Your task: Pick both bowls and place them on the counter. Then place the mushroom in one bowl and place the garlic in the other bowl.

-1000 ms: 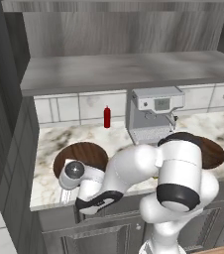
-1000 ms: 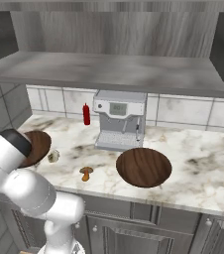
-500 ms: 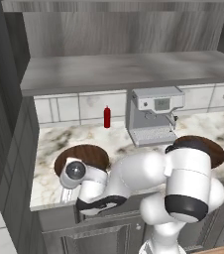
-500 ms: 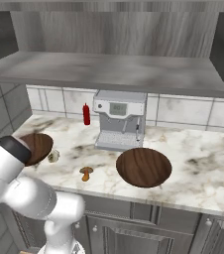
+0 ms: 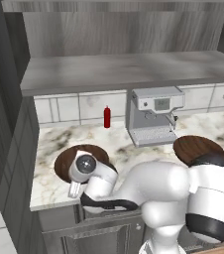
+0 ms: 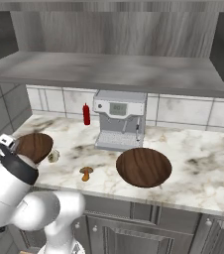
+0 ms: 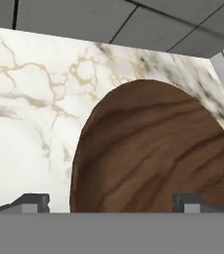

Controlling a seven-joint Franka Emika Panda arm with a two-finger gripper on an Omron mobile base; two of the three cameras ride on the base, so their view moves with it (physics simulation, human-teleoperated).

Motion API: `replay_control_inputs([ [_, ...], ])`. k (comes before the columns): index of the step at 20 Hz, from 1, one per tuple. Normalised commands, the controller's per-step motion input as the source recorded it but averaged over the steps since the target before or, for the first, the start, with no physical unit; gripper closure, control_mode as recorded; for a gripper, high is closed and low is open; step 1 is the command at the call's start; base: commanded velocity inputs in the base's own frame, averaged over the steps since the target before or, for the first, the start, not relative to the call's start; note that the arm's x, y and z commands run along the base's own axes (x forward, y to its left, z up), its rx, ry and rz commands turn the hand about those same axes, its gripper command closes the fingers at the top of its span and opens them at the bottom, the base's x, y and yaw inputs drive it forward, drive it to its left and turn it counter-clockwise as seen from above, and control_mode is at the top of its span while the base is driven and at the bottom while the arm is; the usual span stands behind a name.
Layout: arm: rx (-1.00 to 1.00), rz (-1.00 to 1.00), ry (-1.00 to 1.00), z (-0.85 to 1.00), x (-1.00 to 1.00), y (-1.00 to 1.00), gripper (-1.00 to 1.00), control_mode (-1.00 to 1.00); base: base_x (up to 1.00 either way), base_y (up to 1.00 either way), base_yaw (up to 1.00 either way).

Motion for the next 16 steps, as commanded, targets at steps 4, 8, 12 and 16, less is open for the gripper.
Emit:
replay_control_inputs([
  [4,0.05,-0.05,0.00,0.38,-0.02,-0.44,-1.00,-1.00,0.00,0.00,0.00],
  [8,0.09,-0.07,0.00,0.13,-0.02,-0.64,-1.00,-1.00,0.00,0.00,0.00],
  [12,0.13,-0.06,0.01,0.00,-0.04,-0.80,-1.00,-1.00,0.00,0.00,0.00],
  [16,0.15,-0.06,0.02,0.00,-0.06,-0.82,-1.00,-1.00,0.00,0.00,0.00],
])
